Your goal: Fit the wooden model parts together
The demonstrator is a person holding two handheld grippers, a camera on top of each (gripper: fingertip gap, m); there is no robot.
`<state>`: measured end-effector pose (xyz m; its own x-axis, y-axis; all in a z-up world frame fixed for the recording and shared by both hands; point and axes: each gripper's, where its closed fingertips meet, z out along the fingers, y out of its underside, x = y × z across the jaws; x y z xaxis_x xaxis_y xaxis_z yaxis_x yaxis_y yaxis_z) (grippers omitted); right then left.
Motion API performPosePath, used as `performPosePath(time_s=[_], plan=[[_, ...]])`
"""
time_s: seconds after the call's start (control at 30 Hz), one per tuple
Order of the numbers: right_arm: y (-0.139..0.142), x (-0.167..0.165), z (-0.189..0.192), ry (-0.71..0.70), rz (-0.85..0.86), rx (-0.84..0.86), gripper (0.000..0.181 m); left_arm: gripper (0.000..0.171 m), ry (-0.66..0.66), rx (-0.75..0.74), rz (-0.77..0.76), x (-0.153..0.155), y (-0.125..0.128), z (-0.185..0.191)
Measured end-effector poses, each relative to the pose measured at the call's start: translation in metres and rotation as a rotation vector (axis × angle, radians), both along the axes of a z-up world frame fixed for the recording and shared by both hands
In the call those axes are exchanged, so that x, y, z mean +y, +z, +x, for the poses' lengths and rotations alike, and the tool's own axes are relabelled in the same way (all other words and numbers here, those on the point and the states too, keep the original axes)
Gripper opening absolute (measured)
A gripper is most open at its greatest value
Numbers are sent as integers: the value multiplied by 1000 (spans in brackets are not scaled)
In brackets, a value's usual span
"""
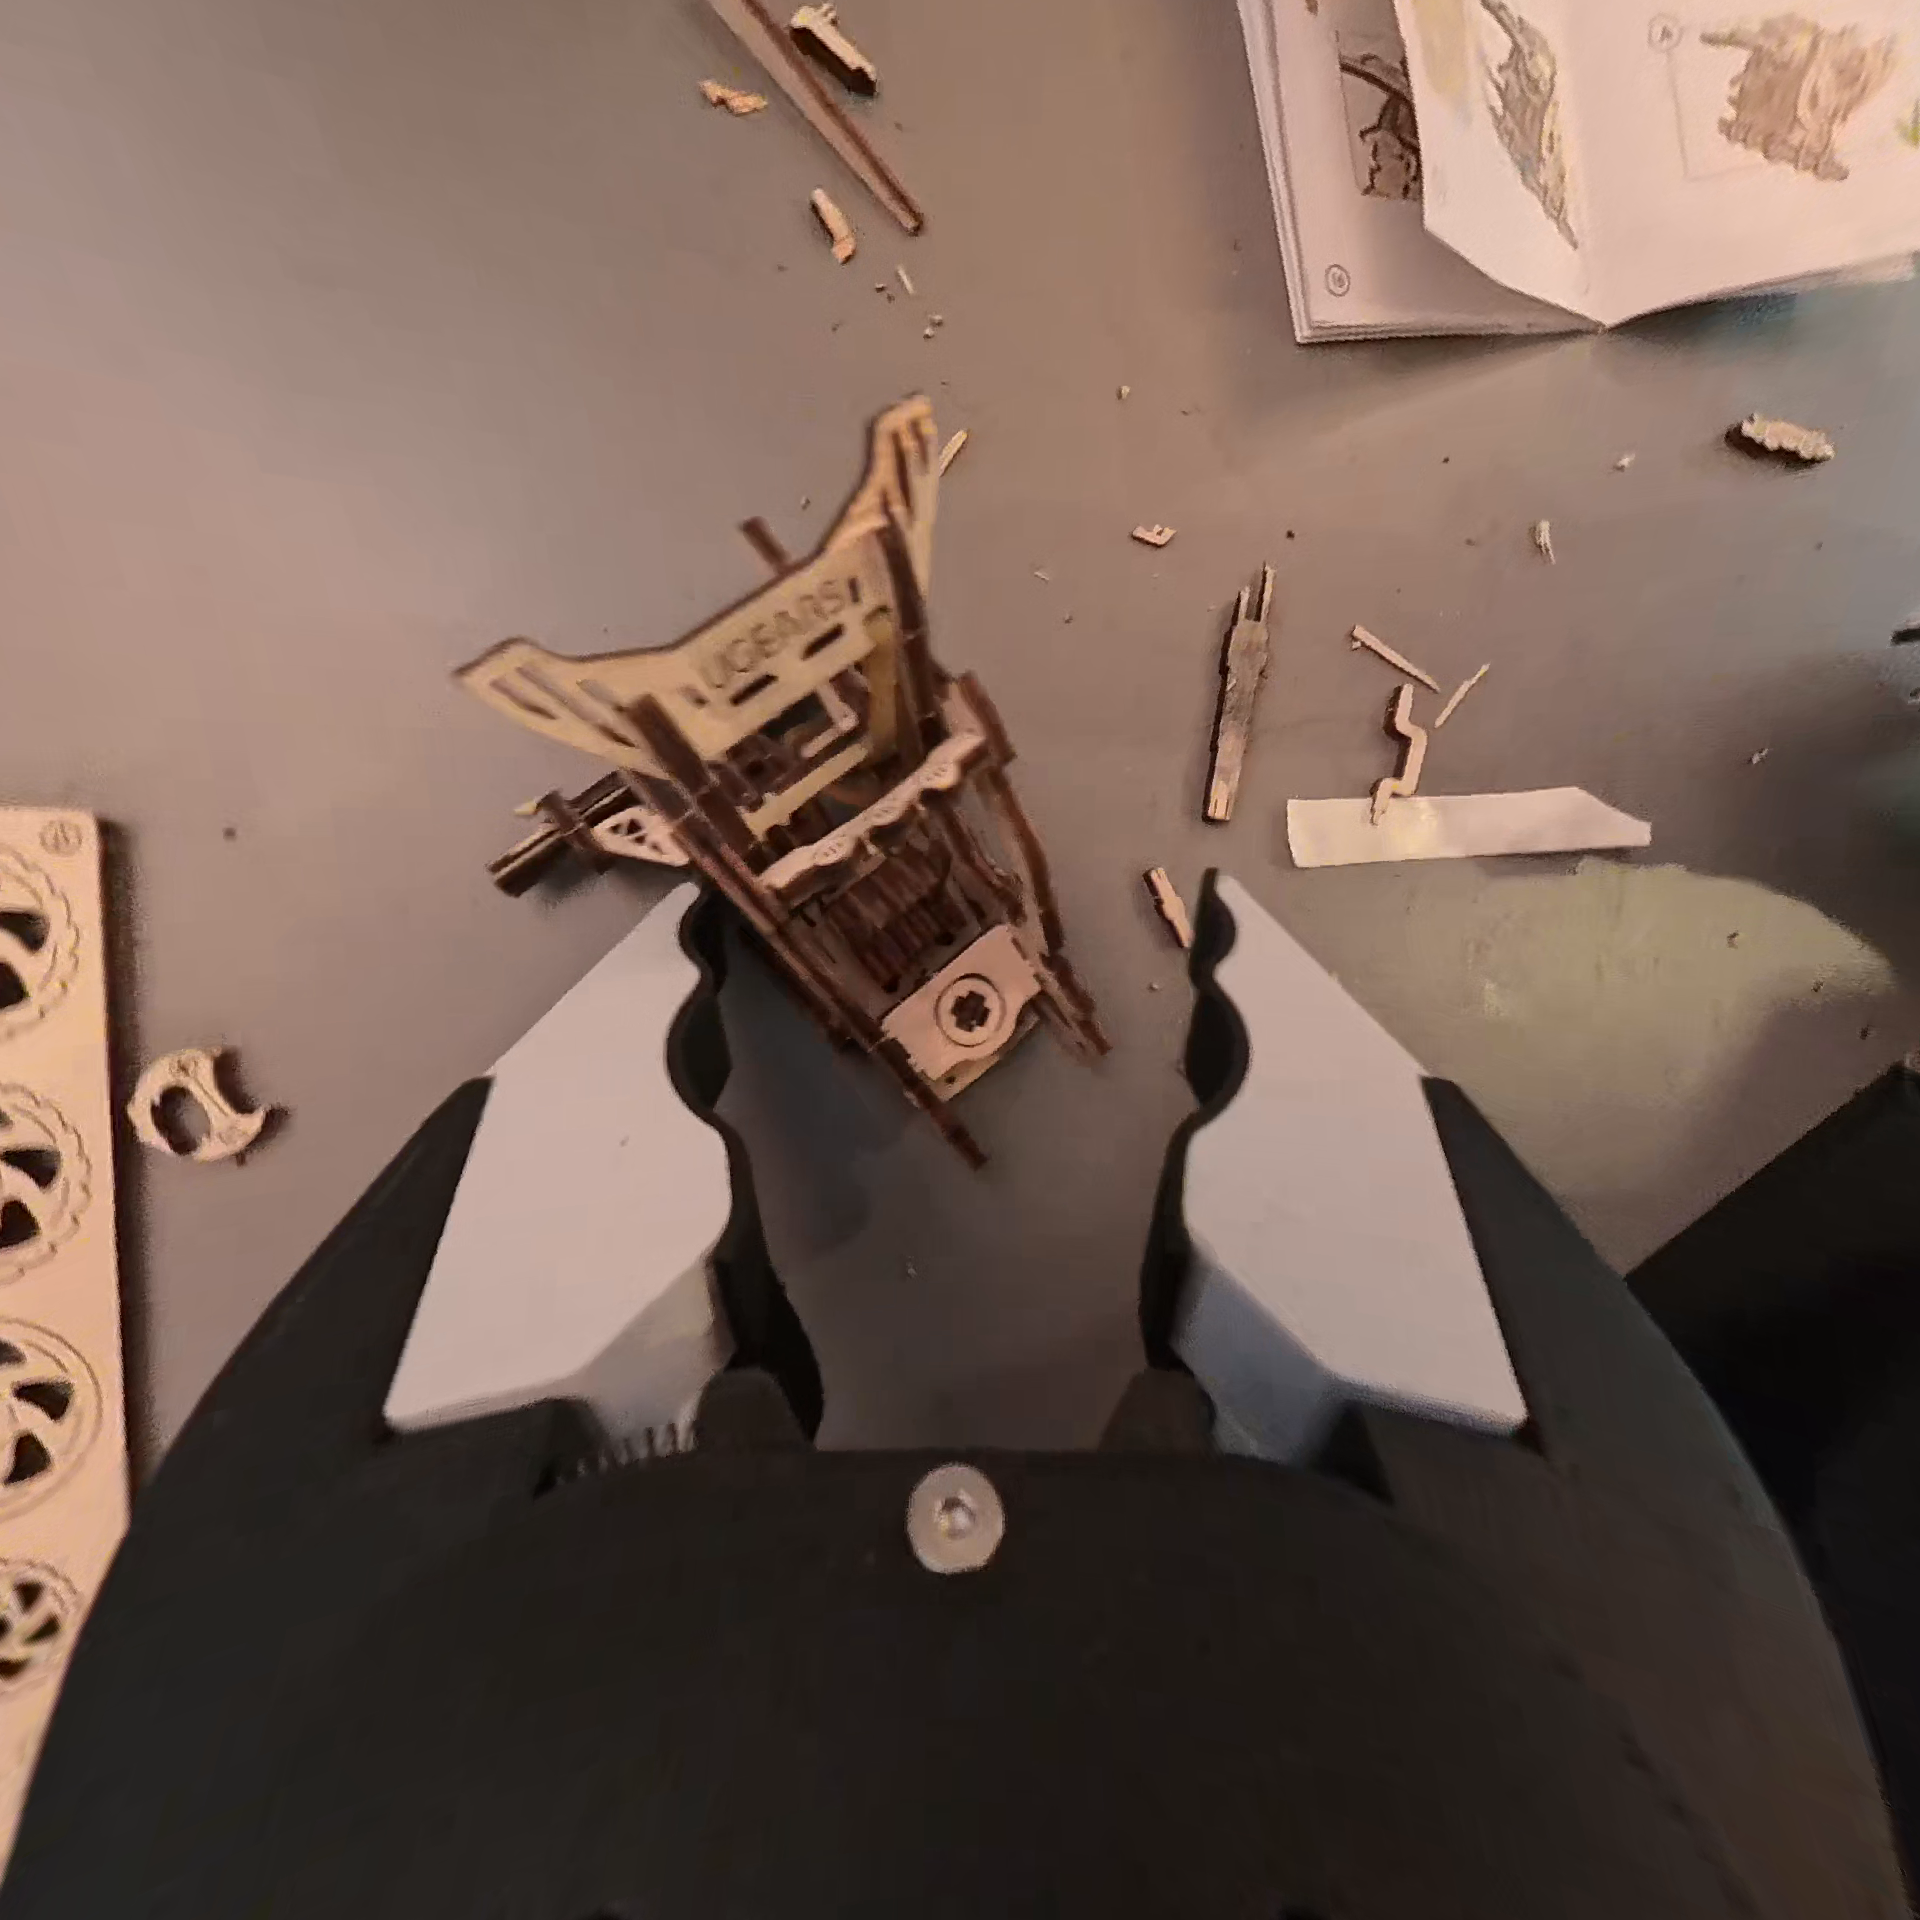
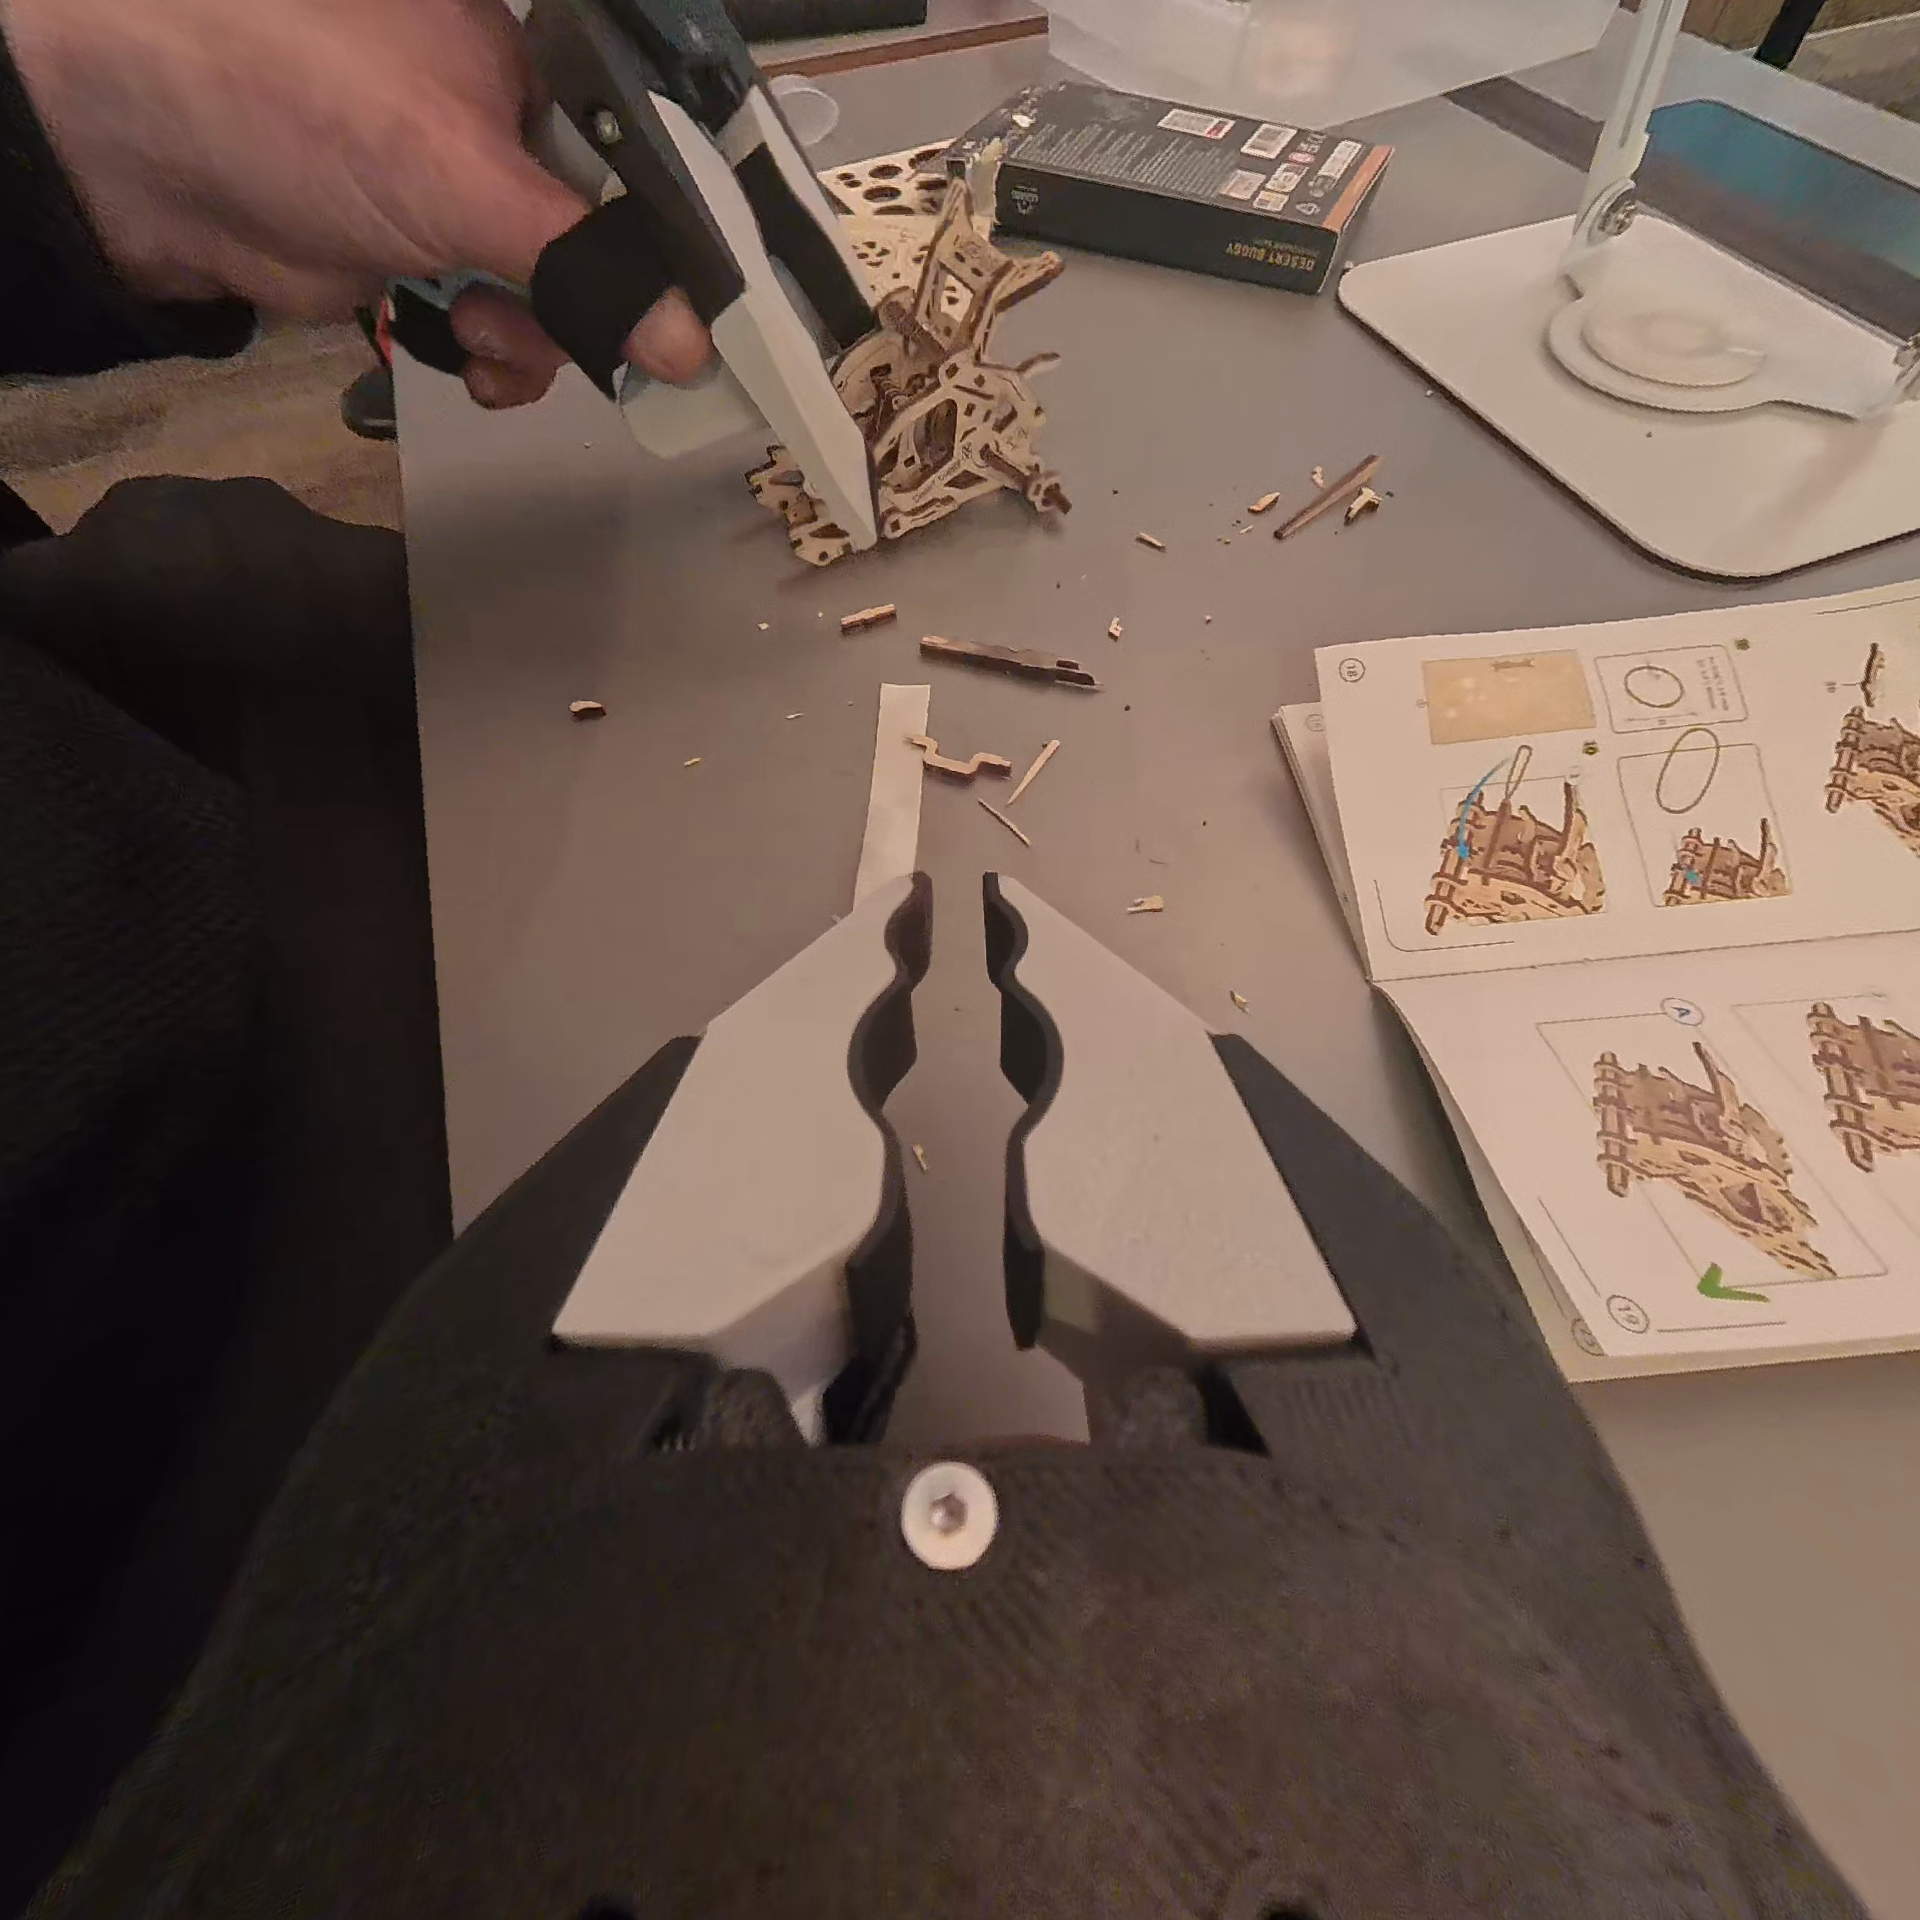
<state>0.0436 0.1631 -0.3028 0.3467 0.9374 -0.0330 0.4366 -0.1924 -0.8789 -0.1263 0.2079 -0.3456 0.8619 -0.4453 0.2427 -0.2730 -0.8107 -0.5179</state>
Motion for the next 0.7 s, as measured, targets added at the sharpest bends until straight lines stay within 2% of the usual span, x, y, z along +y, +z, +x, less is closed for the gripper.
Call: performPosePath(time_s=[0.13,0.33,0.4,0.5,0.53,0.57,0.7], plan=[[-2,4,1,-1,0,2,7,63,-93,37,-5,5,-3,-1],[1,6,2,-2,15,23,8,61,-274,78,-46,1,-3,-3],[0,6,4,0,15,21,8,60,-380,95,-60,-4,-3,-5],[-2,7,6,2,13,19,8,63,-503,119,-53,-6,-4,-11],[-2,7,7,4,16,18,8,75,-513,148,-48,-4,-5,-16],[-2,7,8,4,21,15,8,89,-514,191,-43,-2,-6,-21],[-2,8,11,-5,26,21,8,95,-460,164,-18,-3,2,-17]])
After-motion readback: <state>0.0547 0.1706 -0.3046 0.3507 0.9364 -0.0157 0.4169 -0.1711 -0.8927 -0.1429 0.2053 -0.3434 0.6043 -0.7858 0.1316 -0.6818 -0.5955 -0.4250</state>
